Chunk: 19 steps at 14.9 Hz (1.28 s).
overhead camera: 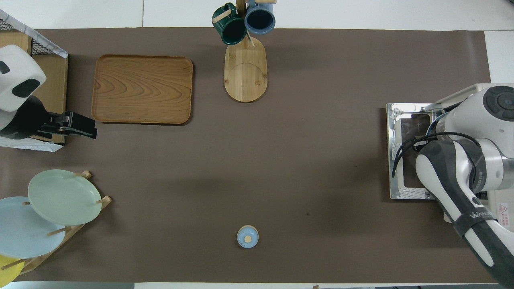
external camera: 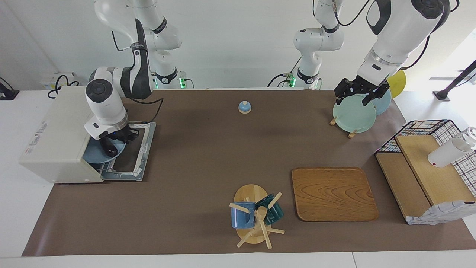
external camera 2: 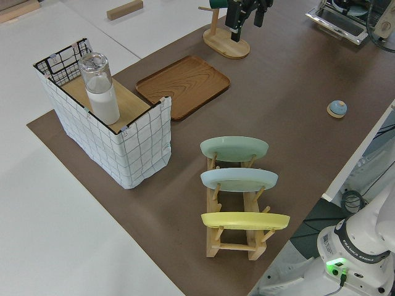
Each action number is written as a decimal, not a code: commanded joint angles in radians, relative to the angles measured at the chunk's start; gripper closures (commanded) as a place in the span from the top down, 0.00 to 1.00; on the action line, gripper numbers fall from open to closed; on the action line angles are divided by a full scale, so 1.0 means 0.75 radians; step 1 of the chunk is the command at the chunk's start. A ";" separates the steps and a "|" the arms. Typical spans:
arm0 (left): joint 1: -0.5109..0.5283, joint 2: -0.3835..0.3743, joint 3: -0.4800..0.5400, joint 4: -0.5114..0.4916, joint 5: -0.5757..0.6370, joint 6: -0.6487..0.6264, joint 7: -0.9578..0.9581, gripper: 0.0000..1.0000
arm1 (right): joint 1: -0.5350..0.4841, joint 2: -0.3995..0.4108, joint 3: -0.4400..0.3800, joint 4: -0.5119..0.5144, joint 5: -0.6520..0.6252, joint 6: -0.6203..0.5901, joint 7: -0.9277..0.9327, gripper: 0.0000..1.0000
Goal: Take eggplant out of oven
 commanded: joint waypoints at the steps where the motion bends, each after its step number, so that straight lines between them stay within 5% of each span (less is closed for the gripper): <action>1: -0.010 -0.023 0.008 -0.018 0.031 0.007 -0.001 1.00 | -0.007 -0.040 0.012 -0.020 -0.022 0.003 -0.063 0.00; 9: -0.010 -0.021 0.008 -0.018 0.031 0.007 -0.001 1.00 | 0.520 0.082 0.026 0.332 0.025 -0.202 0.270 0.00; 14: -0.010 -0.021 0.008 -0.018 0.031 0.007 -0.001 1.00 | 0.827 0.529 0.030 0.916 0.113 -0.435 0.748 0.00; 19: -0.010 -0.021 0.008 -0.018 0.031 0.007 -0.001 1.00 | 1.016 0.671 0.040 0.952 0.232 -0.286 1.043 0.00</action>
